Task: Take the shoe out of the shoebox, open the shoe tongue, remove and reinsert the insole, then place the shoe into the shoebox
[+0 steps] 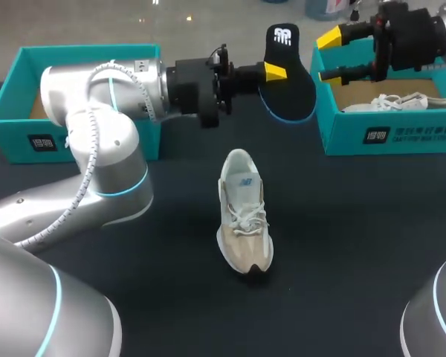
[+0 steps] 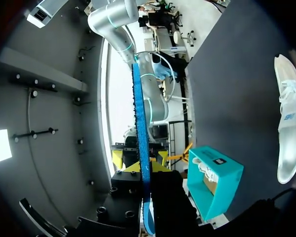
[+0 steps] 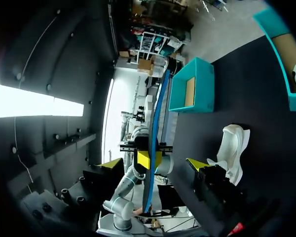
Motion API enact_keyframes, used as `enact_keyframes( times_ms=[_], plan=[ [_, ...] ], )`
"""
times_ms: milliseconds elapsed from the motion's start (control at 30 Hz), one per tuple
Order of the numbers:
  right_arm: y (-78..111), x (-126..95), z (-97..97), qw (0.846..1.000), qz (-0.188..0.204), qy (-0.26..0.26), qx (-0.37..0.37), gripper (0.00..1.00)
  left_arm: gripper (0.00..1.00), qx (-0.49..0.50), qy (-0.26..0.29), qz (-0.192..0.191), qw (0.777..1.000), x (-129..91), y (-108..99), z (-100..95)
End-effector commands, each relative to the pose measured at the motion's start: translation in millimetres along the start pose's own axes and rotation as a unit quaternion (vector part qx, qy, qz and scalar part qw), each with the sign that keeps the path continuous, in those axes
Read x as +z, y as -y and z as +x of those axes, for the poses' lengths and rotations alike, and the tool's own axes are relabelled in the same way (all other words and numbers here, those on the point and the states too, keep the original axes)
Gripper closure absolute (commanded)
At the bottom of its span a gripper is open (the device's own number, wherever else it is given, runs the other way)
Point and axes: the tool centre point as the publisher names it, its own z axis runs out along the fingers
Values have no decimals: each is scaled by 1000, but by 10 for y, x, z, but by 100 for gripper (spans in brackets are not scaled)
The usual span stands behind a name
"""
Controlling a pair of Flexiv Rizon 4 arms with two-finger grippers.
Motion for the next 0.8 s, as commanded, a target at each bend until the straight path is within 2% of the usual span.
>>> enact_keyframes(
  times_ms=[33, 100, 367, 567, 633, 800],
  plan=[
    [169, -167, -9, 1000, -25, 4, 6, 0, 100, 0, -2, -2, 1000, -48, 5, 1],
    [205, -226, -44, 999, -36, 14, 9, 0, 100, 0, -2, -2, 1000, -57, -2, -4],
    [205, -226, -44, 999, -36, 14, 9, 0, 100, -3, -1, 1, 1000, -88, 11, -28],
    [205, -226, -44, 999, -36, 14, 9, 0, 100, -16, 2, -2, 1000, -119, 5, 25],
    [188, -219, -127, 999, -33, -7, 3, 0, 100, -16, 1, -3, 1000, -133, 9, 39],
    [162, -380, -321, 1000, -23, 7, 5, 0, 100, -17, -3, -3, 1000, -183, 12, 61]
  ],
)
